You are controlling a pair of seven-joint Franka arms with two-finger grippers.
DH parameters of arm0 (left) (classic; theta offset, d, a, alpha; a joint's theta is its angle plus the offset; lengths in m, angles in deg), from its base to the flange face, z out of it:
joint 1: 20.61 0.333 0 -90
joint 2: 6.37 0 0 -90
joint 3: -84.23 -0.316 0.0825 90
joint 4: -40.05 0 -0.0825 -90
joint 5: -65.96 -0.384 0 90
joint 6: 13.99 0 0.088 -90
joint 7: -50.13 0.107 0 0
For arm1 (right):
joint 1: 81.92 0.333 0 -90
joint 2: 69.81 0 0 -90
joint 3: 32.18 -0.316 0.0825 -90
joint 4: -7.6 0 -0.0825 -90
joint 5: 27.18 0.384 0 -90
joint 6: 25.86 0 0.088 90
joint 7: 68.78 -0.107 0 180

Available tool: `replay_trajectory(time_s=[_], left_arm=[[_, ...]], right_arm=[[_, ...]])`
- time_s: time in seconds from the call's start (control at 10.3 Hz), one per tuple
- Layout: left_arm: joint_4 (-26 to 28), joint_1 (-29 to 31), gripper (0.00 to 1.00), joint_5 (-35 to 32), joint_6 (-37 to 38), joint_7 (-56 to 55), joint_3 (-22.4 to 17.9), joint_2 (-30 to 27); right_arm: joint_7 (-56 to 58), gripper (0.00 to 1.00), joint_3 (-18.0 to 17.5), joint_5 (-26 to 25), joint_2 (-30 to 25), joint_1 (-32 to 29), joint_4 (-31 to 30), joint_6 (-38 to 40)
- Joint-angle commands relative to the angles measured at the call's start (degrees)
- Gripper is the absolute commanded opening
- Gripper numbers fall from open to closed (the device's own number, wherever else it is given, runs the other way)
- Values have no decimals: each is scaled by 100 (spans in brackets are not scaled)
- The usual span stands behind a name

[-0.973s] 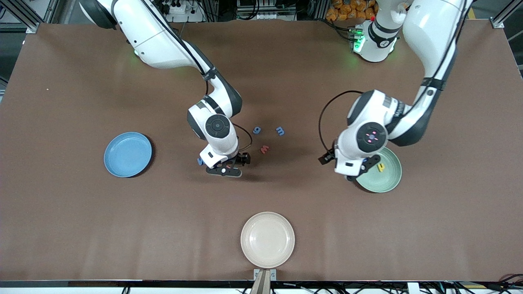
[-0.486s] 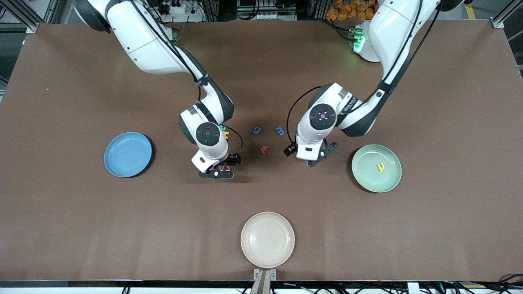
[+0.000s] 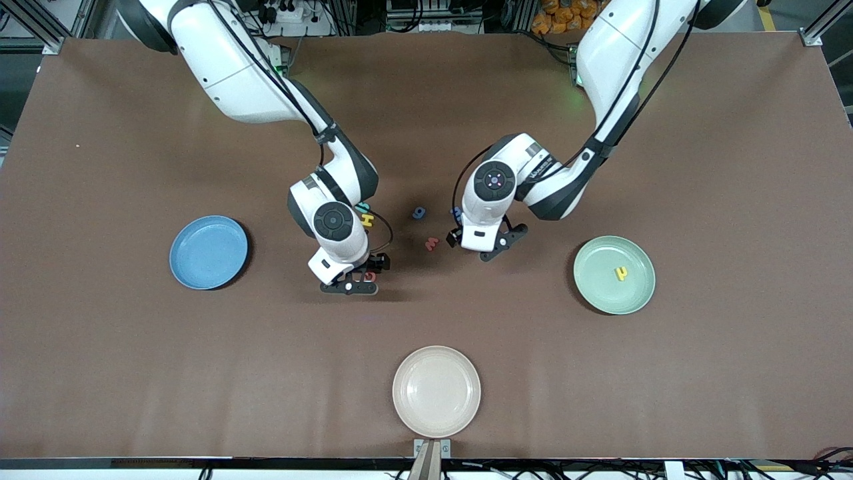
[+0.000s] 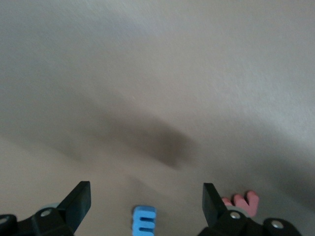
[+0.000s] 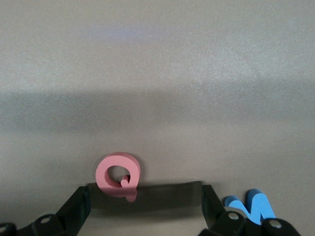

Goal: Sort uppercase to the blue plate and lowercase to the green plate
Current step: 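Grasp the pink Q with the right gripper while the left gripper grasps the blue E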

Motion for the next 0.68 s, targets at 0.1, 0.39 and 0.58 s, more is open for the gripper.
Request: replay_trajectory(time_s=[0.1,0.39,0.58], left_arm=[[22,-253,94,-177,-212,-261,-22,173],[40,-394,86,-177,-265,-262,-31,288],[66,-429,77,-177,-265,-262,-31,322]], right_arm=[[96,100,-95,56,-24,-177,137,7],[96,100,-95,82,3,-160,147,-1],[61,100,-95,82,82,-81,147,-63]])
